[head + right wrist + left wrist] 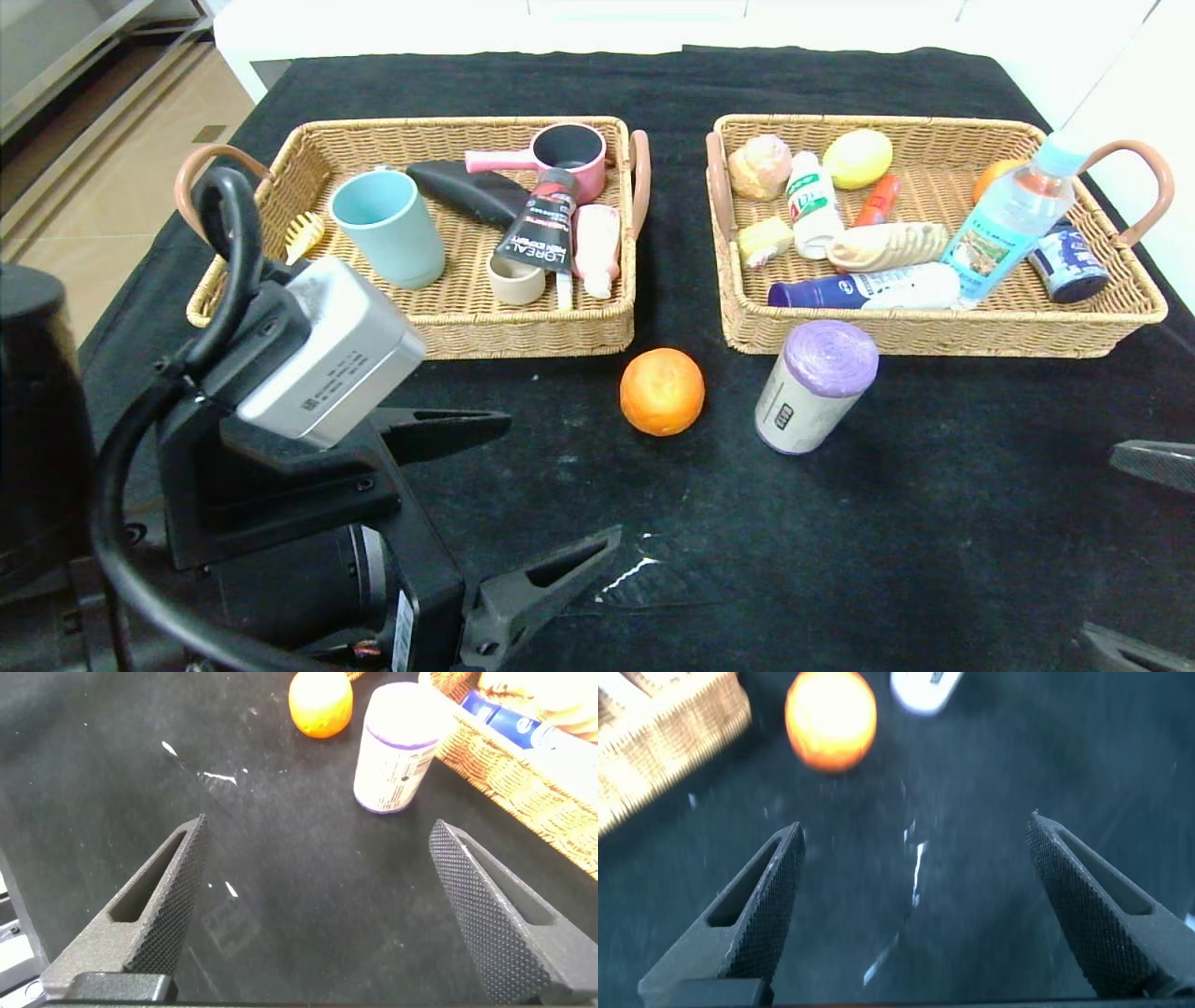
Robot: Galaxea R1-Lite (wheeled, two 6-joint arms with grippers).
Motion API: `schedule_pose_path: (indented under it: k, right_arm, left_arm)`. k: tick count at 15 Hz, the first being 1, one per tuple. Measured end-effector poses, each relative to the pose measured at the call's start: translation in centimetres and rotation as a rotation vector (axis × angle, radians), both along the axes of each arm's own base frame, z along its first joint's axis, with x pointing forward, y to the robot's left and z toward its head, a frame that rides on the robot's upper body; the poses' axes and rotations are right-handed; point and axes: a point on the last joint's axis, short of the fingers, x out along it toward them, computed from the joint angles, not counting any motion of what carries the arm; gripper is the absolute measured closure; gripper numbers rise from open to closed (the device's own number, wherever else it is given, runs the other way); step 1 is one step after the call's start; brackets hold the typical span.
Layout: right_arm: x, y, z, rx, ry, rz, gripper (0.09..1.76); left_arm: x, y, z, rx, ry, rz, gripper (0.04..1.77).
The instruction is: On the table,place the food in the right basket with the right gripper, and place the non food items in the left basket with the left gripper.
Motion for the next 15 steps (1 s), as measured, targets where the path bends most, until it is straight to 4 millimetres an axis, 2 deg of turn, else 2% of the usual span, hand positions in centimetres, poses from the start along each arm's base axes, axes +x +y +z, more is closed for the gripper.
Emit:
schedule_pose_path:
  k: [5, 8, 10, 15]
  right_arm:
    - [0.7, 0.4, -0.3, -0.015, 0.028, -0.005, 0.14]
    - [1.0, 0.4, 0.5, 0.03, 0.05, -0.052, 0.14]
    - [1.2, 0.4, 2.2, 0.114, 0.083, -0.117, 0.14]
    - [1.5, 0.5, 7.9, 0.093, 0.213, -0.293, 0.14]
  left_arm:
    - [-0.2, 0.6, -2.0, 0.018, -0.064, -0.013, 0.09]
    - [-0.3, 0.7, -2.2, 0.025, -0.059, -0.011, 0.09]
    - [-0.3, 0.8, -2.3, 0.025, -0.057, -0.01, 0.09]
    - [-0.3, 0.8, -2.5, 0.03, -0.049, -0.02, 0.09]
